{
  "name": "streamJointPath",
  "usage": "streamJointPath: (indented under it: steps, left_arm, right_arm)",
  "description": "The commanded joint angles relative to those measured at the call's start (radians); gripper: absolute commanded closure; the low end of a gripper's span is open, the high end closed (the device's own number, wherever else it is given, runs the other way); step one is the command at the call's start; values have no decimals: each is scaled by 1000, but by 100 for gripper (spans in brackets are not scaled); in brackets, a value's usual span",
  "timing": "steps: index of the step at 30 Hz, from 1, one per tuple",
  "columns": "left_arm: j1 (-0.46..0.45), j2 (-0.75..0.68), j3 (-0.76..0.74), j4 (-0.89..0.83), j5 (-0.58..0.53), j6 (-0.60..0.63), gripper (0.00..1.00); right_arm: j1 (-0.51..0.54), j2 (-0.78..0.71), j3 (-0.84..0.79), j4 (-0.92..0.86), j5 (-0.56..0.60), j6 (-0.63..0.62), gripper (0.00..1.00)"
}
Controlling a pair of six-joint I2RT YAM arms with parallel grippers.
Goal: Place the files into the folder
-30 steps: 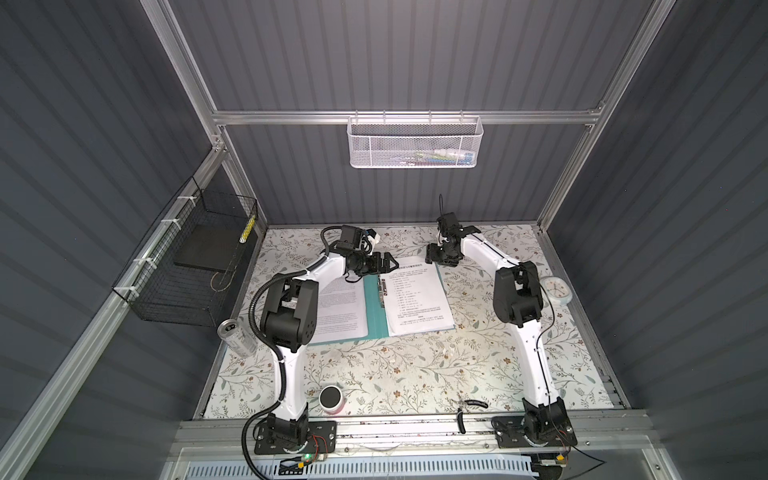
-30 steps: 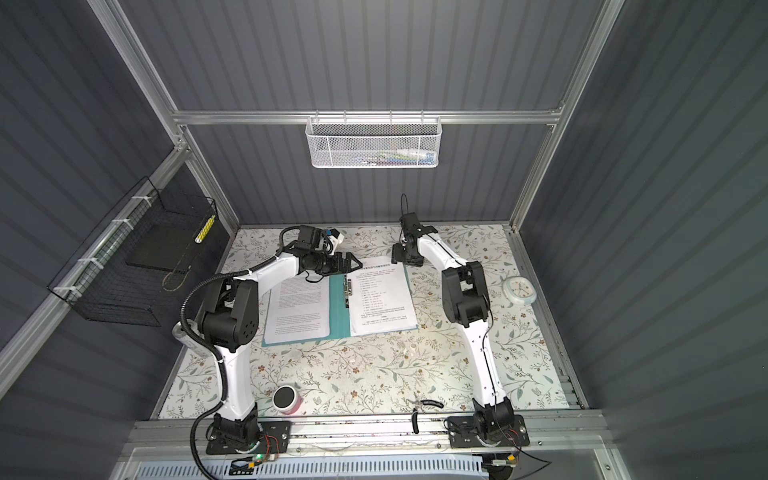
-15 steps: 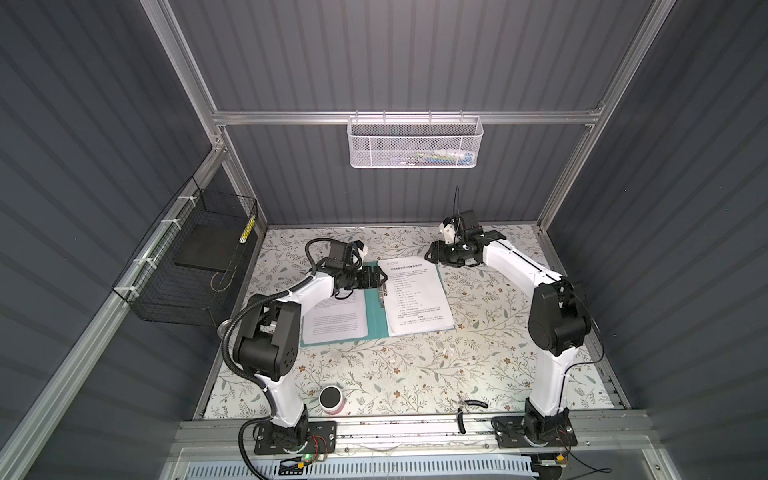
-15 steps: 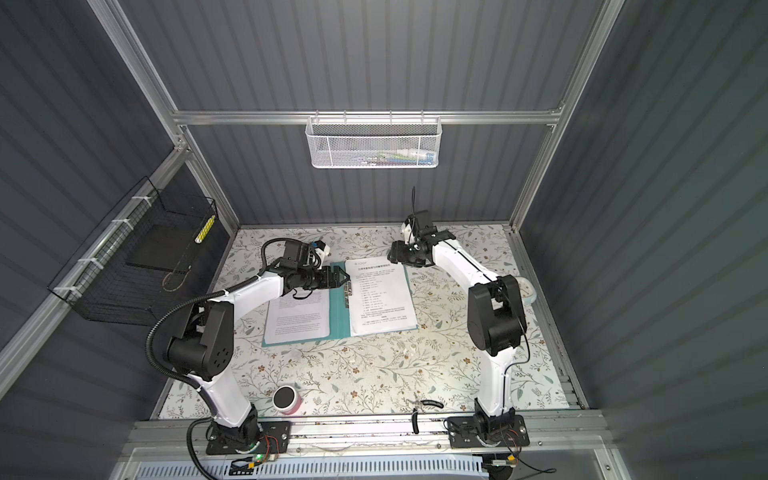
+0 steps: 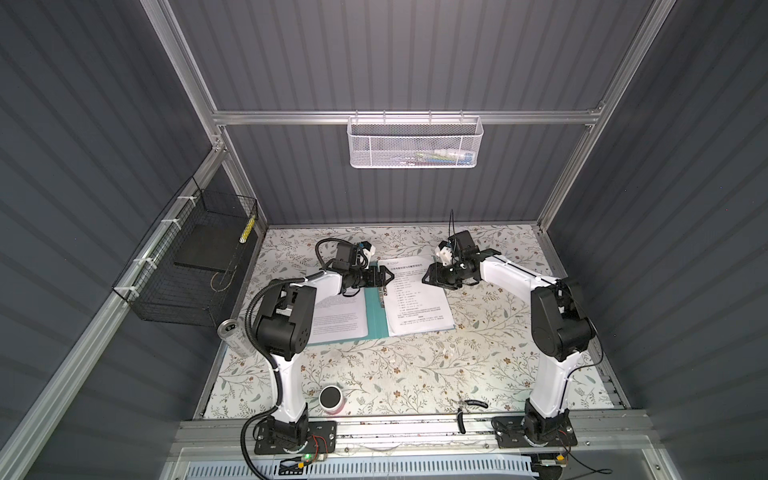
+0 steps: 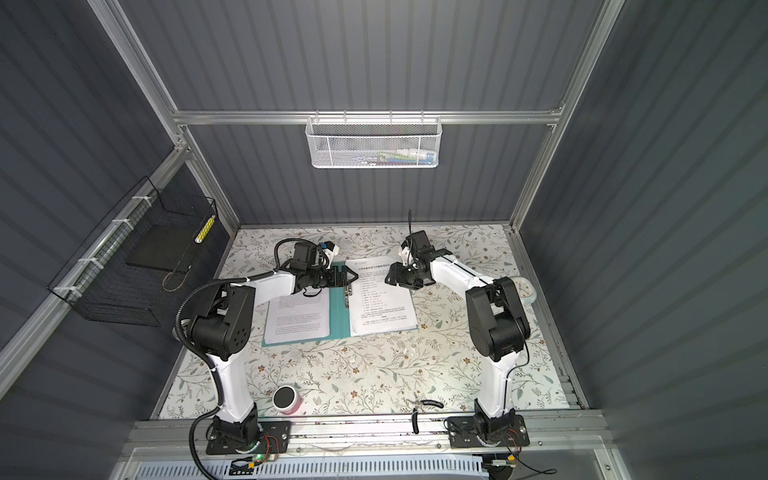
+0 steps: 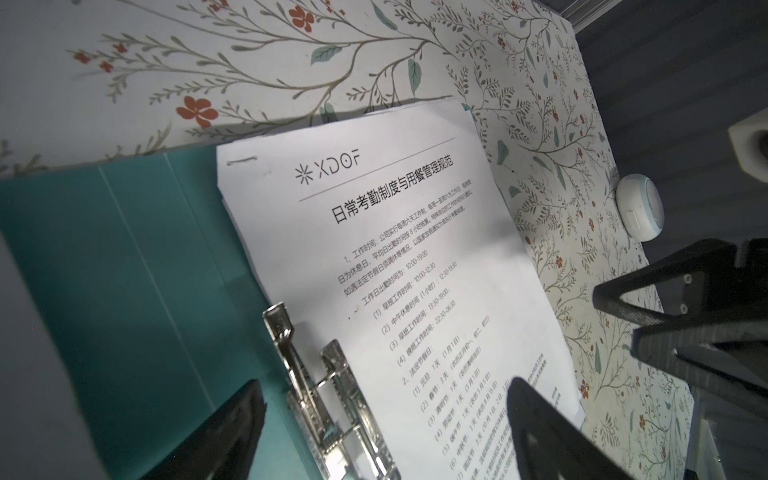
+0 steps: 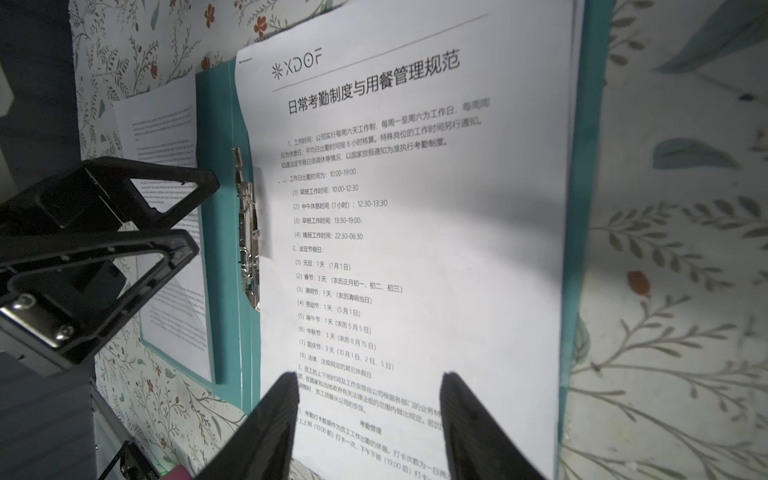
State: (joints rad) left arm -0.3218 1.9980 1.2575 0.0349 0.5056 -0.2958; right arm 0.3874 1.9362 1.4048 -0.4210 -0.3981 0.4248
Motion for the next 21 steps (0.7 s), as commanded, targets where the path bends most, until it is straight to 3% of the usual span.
streamJointPath:
  steps: [1, 13, 21]
  left_arm:
    - [-5, 28, 51, 26, 34, -4, 9]
    - [-4, 65, 92, -1, 21, 3, 9]
    - [-3, 89, 98, -1, 21, 3, 9]
  right_arm:
    - [5, -11, -22, 20, -8, 13, 43]
    - [8, -71, -111, -4, 116, 26, 42]
    - [8, -91, -145, 3, 116, 35, 42]
